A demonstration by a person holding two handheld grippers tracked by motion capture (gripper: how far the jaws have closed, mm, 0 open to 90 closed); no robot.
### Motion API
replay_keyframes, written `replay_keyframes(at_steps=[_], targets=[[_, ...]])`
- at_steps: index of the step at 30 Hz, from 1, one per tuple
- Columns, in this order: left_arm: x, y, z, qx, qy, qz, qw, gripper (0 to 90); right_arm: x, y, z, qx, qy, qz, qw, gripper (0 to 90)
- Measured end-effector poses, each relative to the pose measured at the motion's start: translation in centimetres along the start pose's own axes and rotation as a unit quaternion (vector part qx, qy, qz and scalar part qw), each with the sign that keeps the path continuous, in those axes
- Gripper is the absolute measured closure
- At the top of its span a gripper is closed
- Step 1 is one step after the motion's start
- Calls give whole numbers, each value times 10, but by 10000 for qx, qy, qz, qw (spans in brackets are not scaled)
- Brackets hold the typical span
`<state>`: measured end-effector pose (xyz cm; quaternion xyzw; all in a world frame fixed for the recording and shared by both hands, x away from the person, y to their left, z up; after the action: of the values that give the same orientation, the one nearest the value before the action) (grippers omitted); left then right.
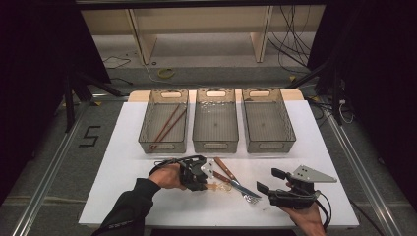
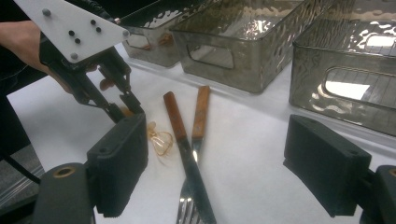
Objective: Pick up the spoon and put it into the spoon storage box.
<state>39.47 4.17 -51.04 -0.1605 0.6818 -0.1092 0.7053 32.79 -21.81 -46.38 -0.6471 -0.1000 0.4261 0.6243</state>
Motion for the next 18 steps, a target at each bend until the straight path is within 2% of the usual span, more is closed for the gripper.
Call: replay_keyframes(at_steps=[4,8,11,15,18], targets=[[-2,1,1,-34,-51,-36,10000,753,0,0,0,2,1,-6,10000,226],[-5,2,1,-96,-2,-126,9999,754,0,0,0,2,-2,-9,10000,226],[-11,0,1,-143,13,-296,9995,754,0,0,0,7,-4,-11,10000,226],[-22,-3,3,-322,-22,-593,9977,753,0,0,0,8,-4,-14,10000,226],[-31,-6,5,-571,-54,-883,9944,753,0,0,0,10,-6,-15,10000,226]])
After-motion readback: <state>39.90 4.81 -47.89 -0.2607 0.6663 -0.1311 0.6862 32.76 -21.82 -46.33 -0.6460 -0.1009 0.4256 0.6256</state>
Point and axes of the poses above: each handheld gripper's, and its own axes: x roughly forward along the jaws, y roughly out of its underside, z roughly to its left, the point moved 5 cm from there along x, roughly forward along the jaws, and after that the axes turned 4 degrees about -x, right-handed, at the moved point
